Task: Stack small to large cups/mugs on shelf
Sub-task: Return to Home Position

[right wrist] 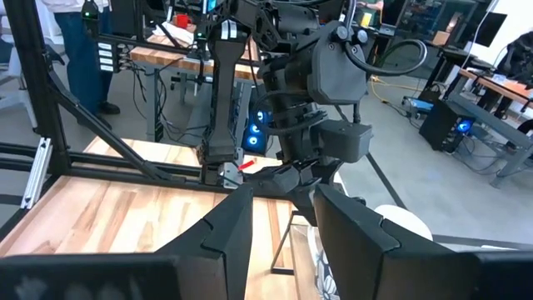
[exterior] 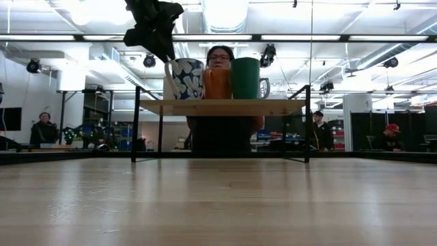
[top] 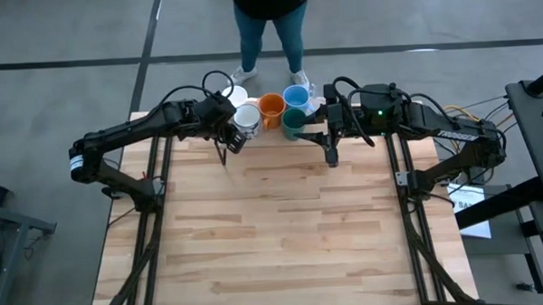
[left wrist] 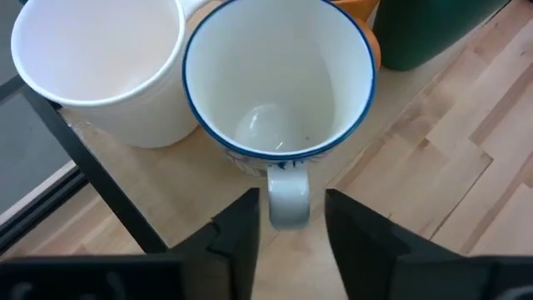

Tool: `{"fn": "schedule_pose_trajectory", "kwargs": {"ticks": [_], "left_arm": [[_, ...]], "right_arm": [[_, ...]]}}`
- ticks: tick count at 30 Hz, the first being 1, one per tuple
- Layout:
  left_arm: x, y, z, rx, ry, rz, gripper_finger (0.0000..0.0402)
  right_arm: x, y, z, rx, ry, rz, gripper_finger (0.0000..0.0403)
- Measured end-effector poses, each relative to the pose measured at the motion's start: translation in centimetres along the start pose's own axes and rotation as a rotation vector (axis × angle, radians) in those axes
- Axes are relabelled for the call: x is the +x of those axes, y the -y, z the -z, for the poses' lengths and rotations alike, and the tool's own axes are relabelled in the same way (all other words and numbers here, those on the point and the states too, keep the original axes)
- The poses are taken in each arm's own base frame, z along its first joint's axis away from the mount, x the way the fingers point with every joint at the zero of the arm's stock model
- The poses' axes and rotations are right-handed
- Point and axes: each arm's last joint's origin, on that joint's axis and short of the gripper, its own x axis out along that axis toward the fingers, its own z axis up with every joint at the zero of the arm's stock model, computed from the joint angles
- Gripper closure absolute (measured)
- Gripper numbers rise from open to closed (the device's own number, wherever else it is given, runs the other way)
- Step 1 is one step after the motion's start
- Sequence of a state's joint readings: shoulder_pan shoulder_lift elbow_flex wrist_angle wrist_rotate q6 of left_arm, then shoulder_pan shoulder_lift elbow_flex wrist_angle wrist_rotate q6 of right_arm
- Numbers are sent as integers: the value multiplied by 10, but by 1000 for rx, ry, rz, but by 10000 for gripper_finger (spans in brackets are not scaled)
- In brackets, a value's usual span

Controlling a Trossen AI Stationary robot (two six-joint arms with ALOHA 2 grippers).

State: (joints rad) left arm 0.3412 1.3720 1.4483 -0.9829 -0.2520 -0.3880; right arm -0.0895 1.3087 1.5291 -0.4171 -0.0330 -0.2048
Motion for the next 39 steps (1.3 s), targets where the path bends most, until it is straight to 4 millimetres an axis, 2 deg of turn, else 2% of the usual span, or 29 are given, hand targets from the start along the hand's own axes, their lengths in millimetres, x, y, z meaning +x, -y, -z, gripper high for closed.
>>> {"fn": "schedule_pose_trajectory", "kwargs": {"ticks": [6, 12, 16, 20, 23, 30, 33, 39], "left_arm": [[0, 0, -1, -26, 8, -5, 245], [-4, 0, -4, -30, 25, 1, 241], [-15, -1, -7, -38, 54, 18, 241], [-35, -4, -9, -49, 88, 86, 242], [-60, -4, -4, -32, 116, 177, 242], [-121, -9, 36, 128, 85, 300, 242], [-138, -13, 54, 168, 81, 353, 242], [-154, -27, 85, 160, 173, 340, 242]], "right_arm": [[0, 0, 0, 2, -1, 0, 277], [0, 0, 2, 3, -16, -3, 277], [0, 0, 2, 2, -21, -4, 277], [0, 0, 2, 2, -22, -3, 277], [0, 0, 3, -4, -33, 1, 277], [2, 0, 18, -8, -96, -2, 277], [-13, 5, 27, 44, -99, 41, 277], [-69, 14, 60, 197, -67, 181, 278]]}}
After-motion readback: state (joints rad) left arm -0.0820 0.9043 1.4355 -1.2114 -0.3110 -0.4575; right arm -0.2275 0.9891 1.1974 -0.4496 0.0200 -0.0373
